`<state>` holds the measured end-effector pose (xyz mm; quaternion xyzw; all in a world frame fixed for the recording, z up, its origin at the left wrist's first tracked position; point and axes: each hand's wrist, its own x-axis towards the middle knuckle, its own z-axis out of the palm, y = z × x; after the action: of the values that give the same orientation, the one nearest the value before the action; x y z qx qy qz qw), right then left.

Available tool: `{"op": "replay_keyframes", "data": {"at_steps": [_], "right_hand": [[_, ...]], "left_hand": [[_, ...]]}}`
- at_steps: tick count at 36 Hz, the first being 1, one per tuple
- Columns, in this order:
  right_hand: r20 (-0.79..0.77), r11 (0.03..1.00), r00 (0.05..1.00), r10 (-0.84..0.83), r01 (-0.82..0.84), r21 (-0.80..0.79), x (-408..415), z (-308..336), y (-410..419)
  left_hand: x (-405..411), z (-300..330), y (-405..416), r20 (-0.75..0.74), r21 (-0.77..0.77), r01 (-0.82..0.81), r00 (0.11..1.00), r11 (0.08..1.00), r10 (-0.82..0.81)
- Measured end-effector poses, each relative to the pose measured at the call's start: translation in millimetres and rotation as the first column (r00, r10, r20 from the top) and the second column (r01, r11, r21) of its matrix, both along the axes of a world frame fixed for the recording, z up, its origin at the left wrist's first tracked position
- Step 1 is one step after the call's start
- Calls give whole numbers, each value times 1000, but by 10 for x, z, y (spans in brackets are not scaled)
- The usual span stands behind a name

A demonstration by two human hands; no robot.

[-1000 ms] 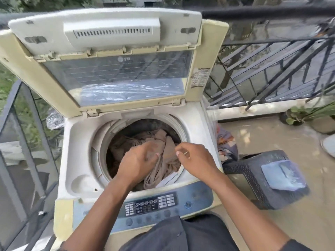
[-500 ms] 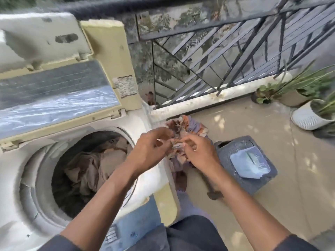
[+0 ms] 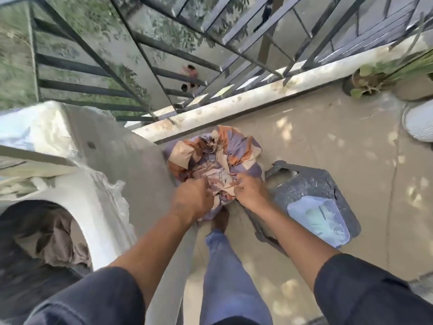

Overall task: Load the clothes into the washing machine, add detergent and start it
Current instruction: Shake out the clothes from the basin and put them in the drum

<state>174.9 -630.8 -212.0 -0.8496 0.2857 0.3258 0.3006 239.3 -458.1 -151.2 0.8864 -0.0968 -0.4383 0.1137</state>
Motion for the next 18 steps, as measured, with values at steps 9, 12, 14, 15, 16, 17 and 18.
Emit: {"op": "replay_keyframes", "data": {"at_steps": [9,12,14,15,16,17,18], "right_hand": [[-135,989,990,52,-32,146,480,-1582,-27],[-159,975,987,-1,36,217,617,-2026,-5],[-185,966,983,-19,65,251,696,-2314,-1],[-191,962,981,-21,72,264,738,-2429,0],[-192,959,981,-27,80,272,779,-2540,5],[-204,958,978,-32,88,274,817,-2644,24],[-216,956,975,-45,104,274,852,-2720,43]], "left_hand": [[95,-1226,-196,-186,154,-90,975,984,119],[163,-1547,-192,-200,177,-95,971,980,130],[206,-1722,-162,-196,194,-109,970,975,147],[221,-1792,-134,-192,200,-117,969,973,156],[232,-1859,-107,-187,204,-122,969,971,161],[232,-1923,-66,-185,203,-124,969,971,162],[226,-1981,-26,-183,200,-126,969,972,164]]}}
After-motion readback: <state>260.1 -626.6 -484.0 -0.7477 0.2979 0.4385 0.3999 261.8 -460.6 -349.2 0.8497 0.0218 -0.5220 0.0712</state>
